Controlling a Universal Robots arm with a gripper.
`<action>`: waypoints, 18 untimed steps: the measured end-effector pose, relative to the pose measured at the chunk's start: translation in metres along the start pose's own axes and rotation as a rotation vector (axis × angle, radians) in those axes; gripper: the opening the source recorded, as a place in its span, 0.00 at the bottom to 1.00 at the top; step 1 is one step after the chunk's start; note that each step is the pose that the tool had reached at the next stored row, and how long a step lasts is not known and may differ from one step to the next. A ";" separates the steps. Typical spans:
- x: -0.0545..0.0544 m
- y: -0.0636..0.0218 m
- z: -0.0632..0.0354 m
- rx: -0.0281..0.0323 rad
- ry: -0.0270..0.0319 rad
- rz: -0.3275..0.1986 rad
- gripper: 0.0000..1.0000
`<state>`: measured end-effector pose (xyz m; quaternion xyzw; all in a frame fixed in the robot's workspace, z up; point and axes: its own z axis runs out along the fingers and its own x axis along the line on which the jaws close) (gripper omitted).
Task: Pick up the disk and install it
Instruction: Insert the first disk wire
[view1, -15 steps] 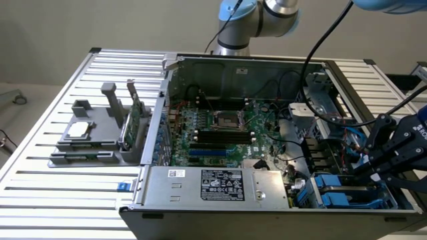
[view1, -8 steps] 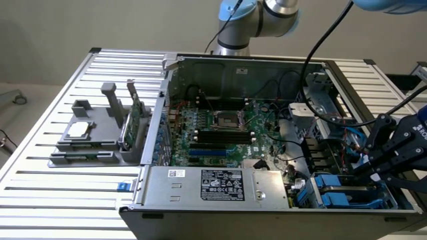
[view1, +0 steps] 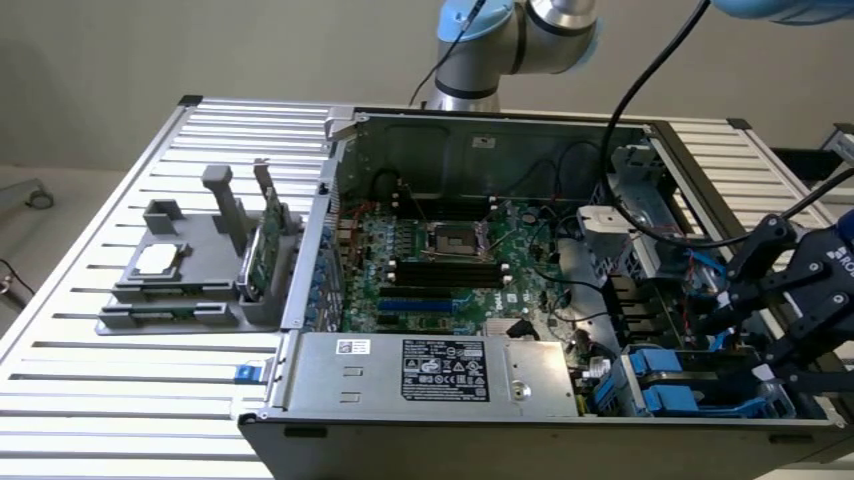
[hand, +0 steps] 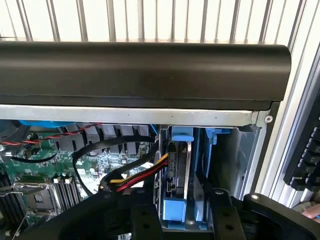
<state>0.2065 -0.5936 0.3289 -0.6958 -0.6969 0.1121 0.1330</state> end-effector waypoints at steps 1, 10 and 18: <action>0.000 -0.0006 -0.0016 0.0020 0.0001 0.000 0.48; 0.001 -0.0078 -0.0203 0.0146 0.0001 0.000 0.48; 0.000 -0.0164 -0.0295 0.0191 0.0003 0.001 0.48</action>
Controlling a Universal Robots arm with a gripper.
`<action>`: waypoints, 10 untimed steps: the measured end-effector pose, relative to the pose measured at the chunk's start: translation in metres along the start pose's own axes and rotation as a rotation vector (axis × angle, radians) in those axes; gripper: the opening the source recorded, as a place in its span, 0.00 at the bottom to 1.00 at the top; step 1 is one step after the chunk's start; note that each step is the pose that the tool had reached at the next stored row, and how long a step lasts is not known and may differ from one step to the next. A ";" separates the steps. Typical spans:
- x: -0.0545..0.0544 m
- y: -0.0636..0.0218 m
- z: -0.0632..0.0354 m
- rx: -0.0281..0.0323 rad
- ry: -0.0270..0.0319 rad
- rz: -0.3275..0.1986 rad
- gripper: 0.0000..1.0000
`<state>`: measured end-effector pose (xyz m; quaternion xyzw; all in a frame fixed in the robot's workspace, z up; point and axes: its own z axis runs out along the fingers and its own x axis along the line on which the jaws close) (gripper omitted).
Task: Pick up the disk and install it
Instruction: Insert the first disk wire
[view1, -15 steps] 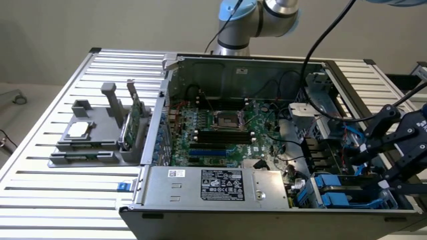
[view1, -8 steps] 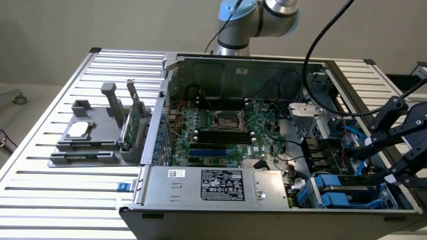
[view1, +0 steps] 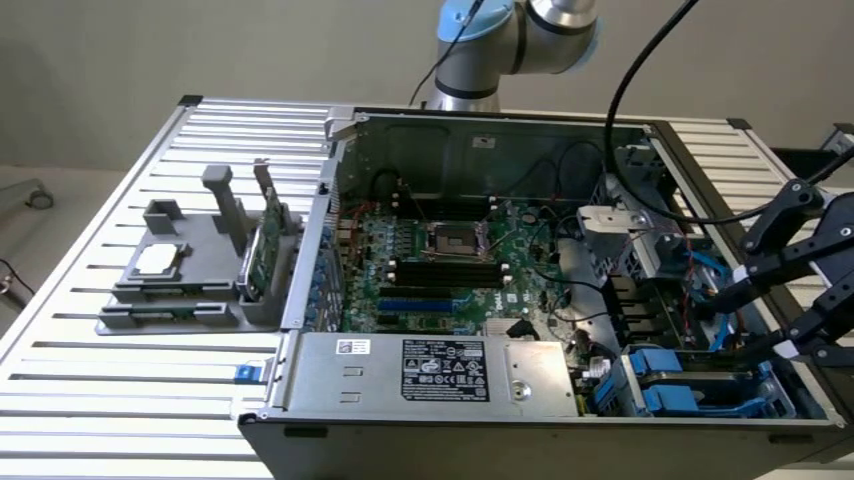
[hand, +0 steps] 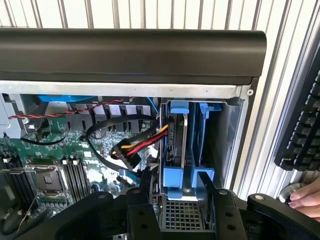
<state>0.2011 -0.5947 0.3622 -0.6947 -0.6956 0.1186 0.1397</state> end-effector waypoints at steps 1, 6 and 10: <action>0.000 -0.0016 -0.0002 0.0001 0.0000 0.000 0.48; -0.001 -0.0124 0.0010 0.0002 -0.0003 0.000 0.48; -0.001 -0.0247 0.0057 0.0001 -0.0001 0.000 0.48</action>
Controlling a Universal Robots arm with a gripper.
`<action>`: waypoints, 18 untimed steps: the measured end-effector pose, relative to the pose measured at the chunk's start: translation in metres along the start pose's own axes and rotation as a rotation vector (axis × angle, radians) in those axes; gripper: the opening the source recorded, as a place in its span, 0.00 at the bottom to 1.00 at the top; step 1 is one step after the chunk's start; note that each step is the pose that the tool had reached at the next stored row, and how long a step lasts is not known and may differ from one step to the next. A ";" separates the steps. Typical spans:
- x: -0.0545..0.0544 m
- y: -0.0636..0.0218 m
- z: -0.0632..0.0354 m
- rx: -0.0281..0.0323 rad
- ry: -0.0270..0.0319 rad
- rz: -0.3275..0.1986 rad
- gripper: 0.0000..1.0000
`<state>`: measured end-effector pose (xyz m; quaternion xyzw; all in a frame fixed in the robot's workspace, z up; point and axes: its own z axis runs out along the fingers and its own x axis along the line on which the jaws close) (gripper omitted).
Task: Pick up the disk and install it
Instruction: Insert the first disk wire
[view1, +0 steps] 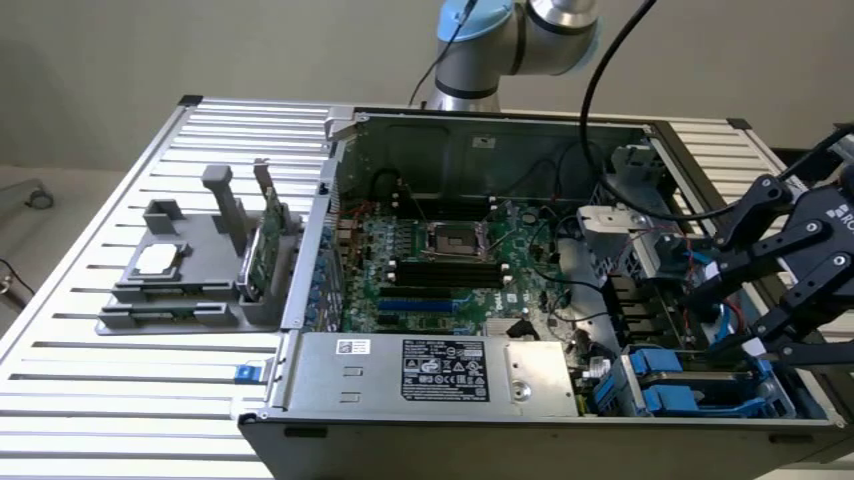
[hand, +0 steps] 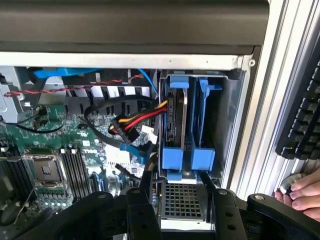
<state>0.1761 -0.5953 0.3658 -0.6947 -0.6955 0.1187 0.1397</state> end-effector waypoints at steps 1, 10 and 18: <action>0.000 -0.0028 0.0011 0.0000 0.0001 0.000 0.48; 0.019 -0.0067 0.0031 -0.0001 -0.0025 0.001 0.40; 0.021 -0.0061 0.0029 0.0000 -0.0058 0.002 0.27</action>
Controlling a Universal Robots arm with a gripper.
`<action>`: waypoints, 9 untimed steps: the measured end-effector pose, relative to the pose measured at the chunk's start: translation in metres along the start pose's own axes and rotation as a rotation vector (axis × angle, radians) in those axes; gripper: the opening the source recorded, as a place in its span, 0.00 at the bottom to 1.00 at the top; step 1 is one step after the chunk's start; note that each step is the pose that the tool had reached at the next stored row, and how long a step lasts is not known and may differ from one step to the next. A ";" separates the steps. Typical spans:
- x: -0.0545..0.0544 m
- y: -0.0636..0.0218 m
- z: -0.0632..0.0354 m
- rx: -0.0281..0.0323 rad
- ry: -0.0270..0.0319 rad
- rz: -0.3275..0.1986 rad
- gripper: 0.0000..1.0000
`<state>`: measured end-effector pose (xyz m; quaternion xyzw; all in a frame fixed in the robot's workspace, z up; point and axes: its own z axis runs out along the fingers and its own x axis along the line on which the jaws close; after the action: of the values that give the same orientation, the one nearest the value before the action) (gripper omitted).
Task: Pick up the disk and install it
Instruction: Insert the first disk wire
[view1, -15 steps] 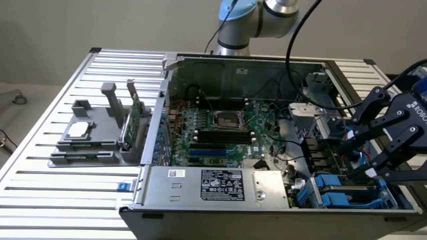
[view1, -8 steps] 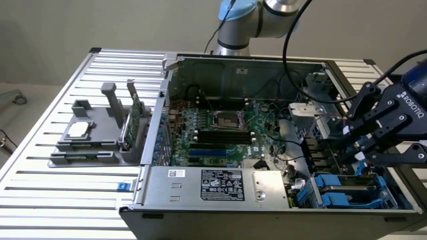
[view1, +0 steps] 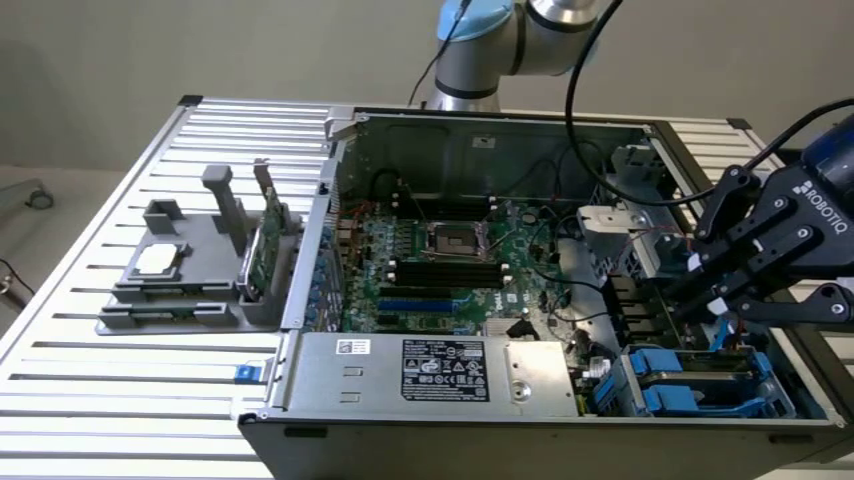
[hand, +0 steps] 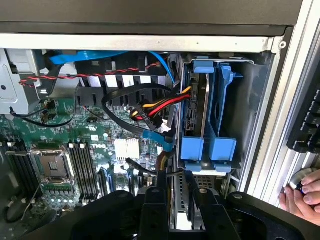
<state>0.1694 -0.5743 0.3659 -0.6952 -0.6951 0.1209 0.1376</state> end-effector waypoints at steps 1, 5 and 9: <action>0.000 0.0001 -0.0001 0.0000 -0.0001 0.000 0.27; 0.000 0.0027 -0.0011 0.0000 -0.0001 0.000 0.27; 0.000 0.0040 -0.0011 -0.0013 0.0001 0.000 0.27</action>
<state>0.1735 -0.5742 0.3655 -0.6952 -0.6953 0.1204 0.1371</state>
